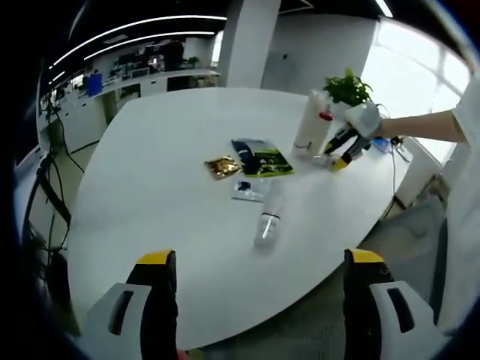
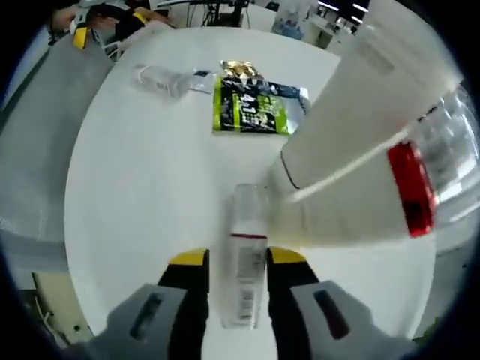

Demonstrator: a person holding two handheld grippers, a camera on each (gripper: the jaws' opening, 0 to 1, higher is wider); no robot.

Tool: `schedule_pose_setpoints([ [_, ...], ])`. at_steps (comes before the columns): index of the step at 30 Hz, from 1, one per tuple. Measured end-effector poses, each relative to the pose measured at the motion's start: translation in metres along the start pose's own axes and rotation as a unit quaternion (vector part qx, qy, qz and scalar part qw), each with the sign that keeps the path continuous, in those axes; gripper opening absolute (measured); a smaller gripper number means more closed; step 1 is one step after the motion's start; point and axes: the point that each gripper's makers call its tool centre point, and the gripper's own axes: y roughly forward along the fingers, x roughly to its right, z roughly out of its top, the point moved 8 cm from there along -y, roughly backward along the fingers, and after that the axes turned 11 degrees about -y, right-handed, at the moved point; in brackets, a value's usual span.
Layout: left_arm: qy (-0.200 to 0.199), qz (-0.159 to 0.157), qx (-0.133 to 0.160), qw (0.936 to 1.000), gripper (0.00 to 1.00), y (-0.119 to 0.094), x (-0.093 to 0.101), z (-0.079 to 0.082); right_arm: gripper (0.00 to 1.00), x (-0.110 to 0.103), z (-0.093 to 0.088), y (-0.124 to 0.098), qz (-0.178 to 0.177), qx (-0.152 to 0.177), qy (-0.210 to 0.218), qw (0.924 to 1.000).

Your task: Arrange the skincare products in the storage area until every visible bottle or jar stands upright without overlapping.

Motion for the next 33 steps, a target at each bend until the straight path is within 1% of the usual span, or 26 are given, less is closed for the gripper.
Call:
schedule_pose_setpoints([
  [3,0.0,-0.001,0.001,1.0,0.9,0.0,0.0,0.0,0.27,0.0,0.002,0.001,0.002,0.004,0.004,1.0],
  [7,-0.001,-0.001,0.001,1.0,0.9,0.0,0.0,0.0,0.21,-0.003,0.005,0.003,0.01,0.008,0.021,0.9997],
  [10,0.0,-0.003,0.001,1.0,0.89,0.001,0.0,0.0,0.21,-0.003,0.005,0.002,0.009,0.007,0.031,0.9995],
  [13,0.002,-0.004,0.001,1.0,0.89,0.001,0.0,0.0,0.2,-0.003,0.004,0.003,0.001,0.014,0.046,0.9989],
  [20,0.002,-0.006,0.005,1.0,0.89,0.0,0.001,0.001,0.19,-0.005,0.005,0.002,-0.021,0.015,0.076,0.9968],
  [27,0.006,-0.01,0.01,0.9999,0.89,-0.001,0.002,0.002,0.19,-0.013,0.006,0.0,-0.019,0.016,0.08,0.9965],
  [33,0.011,-0.015,0.015,0.9997,0.89,-0.002,0.004,0.002,0.19,-0.023,0.01,-0.008,-0.02,0.049,0.121,0.9912],
])
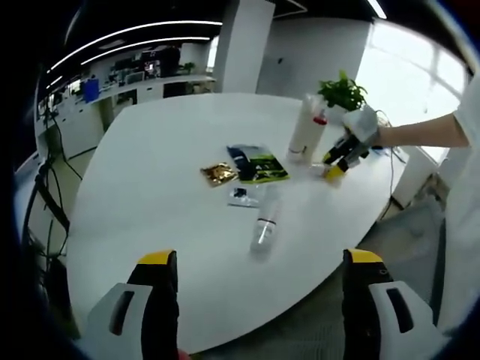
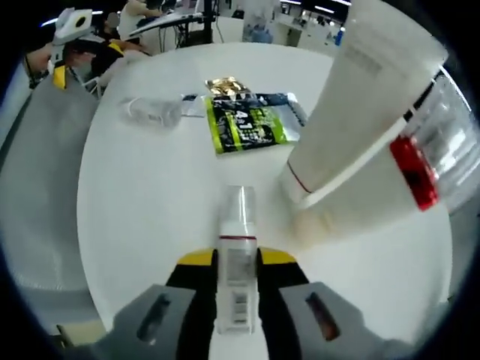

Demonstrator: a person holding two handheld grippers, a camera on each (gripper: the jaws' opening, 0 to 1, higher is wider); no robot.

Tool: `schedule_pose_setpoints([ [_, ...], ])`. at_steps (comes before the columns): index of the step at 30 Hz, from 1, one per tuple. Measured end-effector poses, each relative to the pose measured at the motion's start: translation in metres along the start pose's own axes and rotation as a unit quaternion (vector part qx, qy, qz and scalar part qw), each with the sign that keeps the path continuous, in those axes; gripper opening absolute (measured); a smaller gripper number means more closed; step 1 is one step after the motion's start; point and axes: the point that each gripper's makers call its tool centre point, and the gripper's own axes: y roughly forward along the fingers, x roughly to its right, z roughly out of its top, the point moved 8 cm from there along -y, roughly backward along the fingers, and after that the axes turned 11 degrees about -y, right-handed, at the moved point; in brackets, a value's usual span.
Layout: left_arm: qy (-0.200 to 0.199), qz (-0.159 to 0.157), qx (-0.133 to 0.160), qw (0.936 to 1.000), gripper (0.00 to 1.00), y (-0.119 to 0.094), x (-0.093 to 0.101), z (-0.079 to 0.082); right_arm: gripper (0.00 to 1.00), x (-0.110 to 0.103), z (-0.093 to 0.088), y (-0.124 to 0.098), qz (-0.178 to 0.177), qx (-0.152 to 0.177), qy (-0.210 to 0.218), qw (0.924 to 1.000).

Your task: Arrange the skincare products in the storage area until every visible bottle or jar stands upright without overlapping.

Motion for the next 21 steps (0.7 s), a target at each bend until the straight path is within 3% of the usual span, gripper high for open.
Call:
schedule_pose_setpoints([
  [4,0.004,-0.004,0.001,1.0,0.89,0.0,0.001,0.001,0.19,-0.006,0.006,-0.011,-0.011,0.042,0.044,0.9981],
  [9,0.013,-0.012,0.0,0.9998,0.89,0.0,0.004,0.001,0.19,-0.015,0.015,-0.027,-0.025,0.095,0.096,0.9906],
  [21,0.022,-0.033,0.001,0.9992,0.88,0.0,0.013,0.006,0.19,-0.034,0.024,-0.044,-0.044,0.153,0.154,0.9752],
])
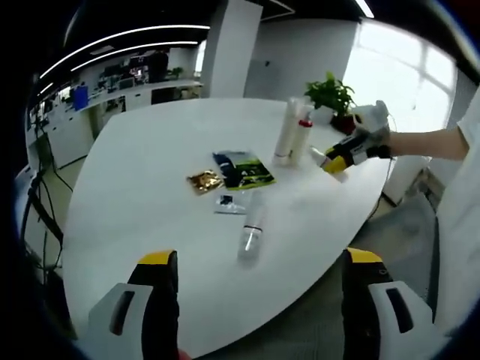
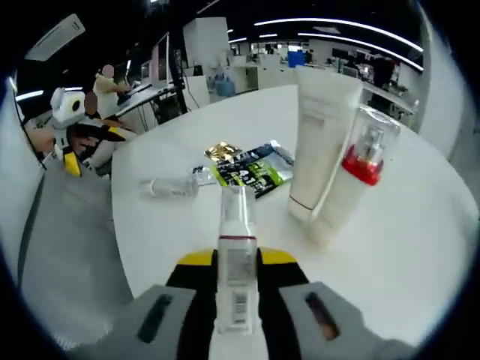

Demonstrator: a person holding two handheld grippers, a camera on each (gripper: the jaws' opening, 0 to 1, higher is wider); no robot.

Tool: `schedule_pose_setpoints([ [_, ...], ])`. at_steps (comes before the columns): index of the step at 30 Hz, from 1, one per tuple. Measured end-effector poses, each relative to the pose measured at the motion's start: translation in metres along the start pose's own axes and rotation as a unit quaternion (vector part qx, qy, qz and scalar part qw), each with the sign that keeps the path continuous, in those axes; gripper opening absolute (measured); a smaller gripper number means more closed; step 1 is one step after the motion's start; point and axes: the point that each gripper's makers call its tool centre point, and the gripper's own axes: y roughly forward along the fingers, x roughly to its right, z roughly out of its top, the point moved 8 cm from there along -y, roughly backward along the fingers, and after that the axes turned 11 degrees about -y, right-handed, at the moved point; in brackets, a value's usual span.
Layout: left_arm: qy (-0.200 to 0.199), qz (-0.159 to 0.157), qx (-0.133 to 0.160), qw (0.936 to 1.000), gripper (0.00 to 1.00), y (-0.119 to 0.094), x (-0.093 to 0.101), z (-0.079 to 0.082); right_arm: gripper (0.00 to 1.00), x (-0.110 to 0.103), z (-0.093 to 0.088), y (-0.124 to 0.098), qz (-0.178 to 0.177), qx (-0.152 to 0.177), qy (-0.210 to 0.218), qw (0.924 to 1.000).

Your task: Arrange the skincare products in the storage area until every visible bottle or jar stands upright without overlapping.

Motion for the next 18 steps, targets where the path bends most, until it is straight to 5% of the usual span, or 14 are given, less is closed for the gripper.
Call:
schedule_pose_setpoints([
  [8,0.002,-0.02,0.009,0.9998,0.88,0.001,0.009,0.008,0.19,-0.016,0.021,-0.011,0.005,0.097,0.086,0.9915],
  [18,0.016,-0.068,0.012,0.9975,0.88,0.01,0.032,0.023,0.19,-0.039,0.045,-0.02,0.036,0.192,0.156,0.9683],
])
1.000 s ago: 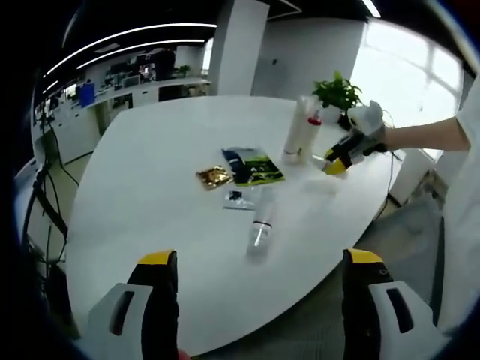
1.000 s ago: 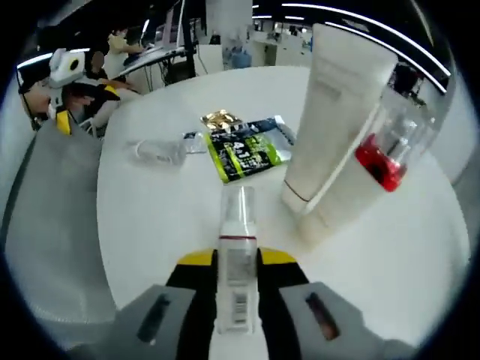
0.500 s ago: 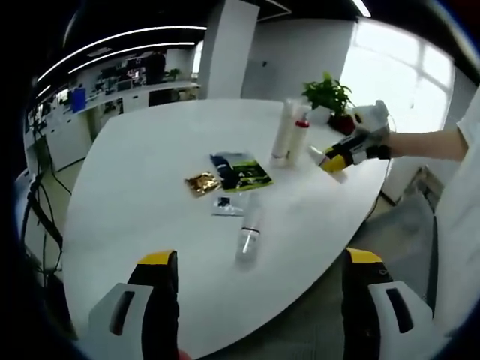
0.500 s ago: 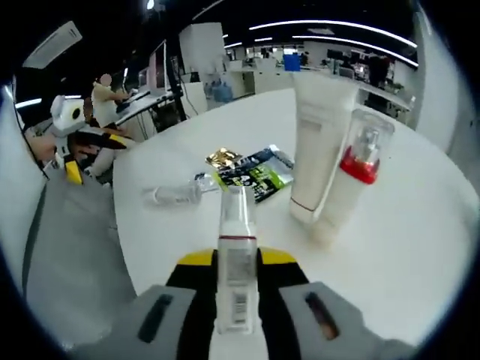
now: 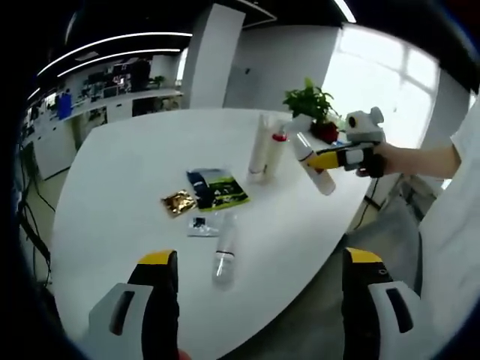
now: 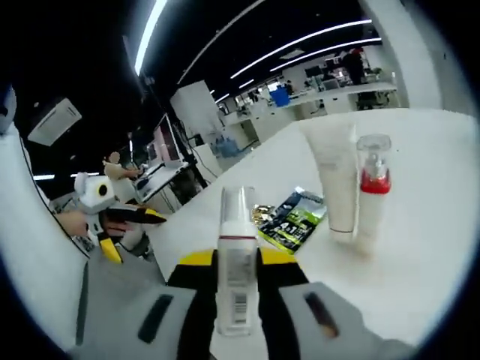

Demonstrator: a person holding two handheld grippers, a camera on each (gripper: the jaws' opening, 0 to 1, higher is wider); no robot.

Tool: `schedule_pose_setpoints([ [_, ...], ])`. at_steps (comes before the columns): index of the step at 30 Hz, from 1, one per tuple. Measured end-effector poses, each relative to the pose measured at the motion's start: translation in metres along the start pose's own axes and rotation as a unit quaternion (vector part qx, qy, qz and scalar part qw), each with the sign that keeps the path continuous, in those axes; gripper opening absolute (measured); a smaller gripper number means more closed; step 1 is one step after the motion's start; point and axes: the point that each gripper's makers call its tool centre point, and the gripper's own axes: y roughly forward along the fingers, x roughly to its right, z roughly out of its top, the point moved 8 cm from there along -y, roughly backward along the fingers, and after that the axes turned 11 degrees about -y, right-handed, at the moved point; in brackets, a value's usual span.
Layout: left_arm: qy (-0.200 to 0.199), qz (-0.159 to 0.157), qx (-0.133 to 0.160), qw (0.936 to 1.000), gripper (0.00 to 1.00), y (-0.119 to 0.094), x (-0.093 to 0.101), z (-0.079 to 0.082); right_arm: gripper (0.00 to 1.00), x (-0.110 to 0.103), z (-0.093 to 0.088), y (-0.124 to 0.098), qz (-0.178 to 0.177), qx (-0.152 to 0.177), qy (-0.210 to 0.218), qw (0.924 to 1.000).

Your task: Arrange the skincare products in the storage area until every visible bottle or jar stands upright without overlapping.

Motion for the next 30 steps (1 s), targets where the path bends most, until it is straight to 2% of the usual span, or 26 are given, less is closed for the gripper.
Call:
schedule_pose_setpoints([
  [6,0.002,-0.022,0.004,0.9997,0.88,0.008,0.009,0.008,0.19,-0.022,0.013,0.002,0.021,0.042,0.025,0.9986],
  [9,-0.015,-0.039,0.017,0.999,0.89,0.011,0.017,0.014,0.19,-0.036,0.024,0.006,0.032,0.083,0.043,0.9951],
  [11,-0.033,-0.054,0.026,0.9977,0.89,0.015,0.02,0.02,0.19,-0.042,0.027,0.008,0.036,0.1,0.051,0.993],
  [15,-0.044,-0.082,0.037,0.995,0.88,0.018,0.035,0.03,0.19,-0.054,0.039,0.01,0.049,0.136,0.06,0.9877],
  [21,-0.045,-0.116,0.039,0.9914,0.83,0.02,0.054,0.037,0.19,-0.073,0.057,0.009,0.08,0.166,0.043,0.9819],
  [26,-0.044,-0.161,0.044,0.9849,0.75,0.019,0.068,0.046,0.19,-0.09,0.065,0.009,0.126,0.17,0.016,0.9772],
  [30,-0.012,-0.199,0.038,0.9793,0.71,0.016,0.078,0.05,0.19,-0.097,0.069,0.009,0.155,0.188,0.02,0.9696],
])
